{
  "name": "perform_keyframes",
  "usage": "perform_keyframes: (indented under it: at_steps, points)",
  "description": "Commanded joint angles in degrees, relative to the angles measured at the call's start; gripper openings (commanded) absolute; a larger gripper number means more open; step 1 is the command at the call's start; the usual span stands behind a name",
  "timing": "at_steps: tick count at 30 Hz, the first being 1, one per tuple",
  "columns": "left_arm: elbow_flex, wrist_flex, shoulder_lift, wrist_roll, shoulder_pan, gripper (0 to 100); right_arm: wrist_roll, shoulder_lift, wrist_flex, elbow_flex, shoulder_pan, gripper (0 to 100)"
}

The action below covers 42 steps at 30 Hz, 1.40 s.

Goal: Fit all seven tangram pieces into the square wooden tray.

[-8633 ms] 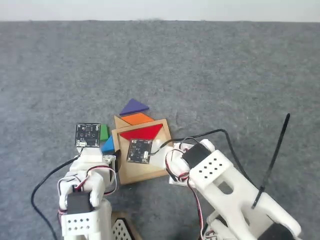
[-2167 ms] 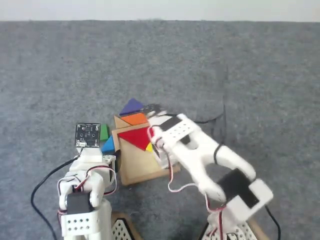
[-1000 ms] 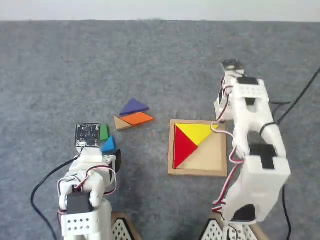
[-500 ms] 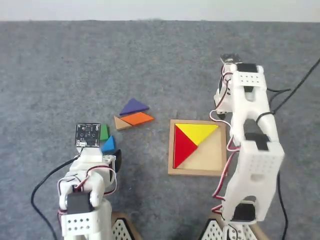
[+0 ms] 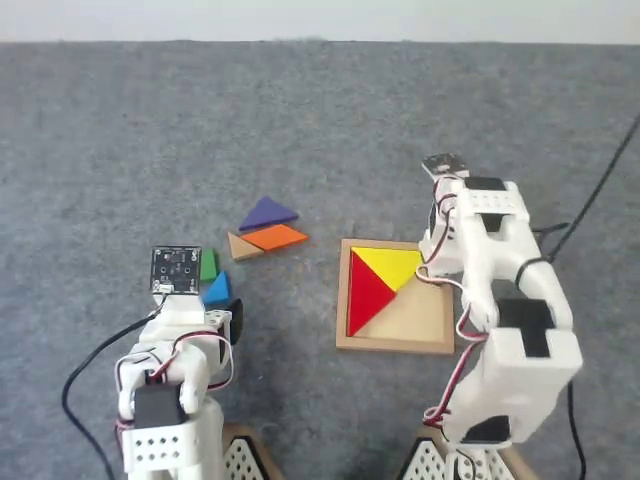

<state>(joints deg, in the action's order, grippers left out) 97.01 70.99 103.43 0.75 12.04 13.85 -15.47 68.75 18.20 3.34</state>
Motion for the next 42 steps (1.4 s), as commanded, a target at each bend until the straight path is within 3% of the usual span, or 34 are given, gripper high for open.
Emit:
perform_keyframes:
  at_steps: [1,21,34,42]
  points:
    - [-0.6,0.3,1.1,0.3,0.1,23,-2.2,-6.8,-1.5,-8.4,-0.1,29.2]
    - [-0.6,0.3,1.1,0.3,0.1,23,-9.4,-32.1,2.5,-52.0,0.1,24.6]
    - [-0.6,0.3,1.1,0.3,0.1,23,-13.1,-42.7,25.8,-83.4,1.8,24.5]
    - [-0.6,0.3,1.1,0.3,0.1,23,-11.0,-42.4,34.0,-90.6,2.5,24.2]
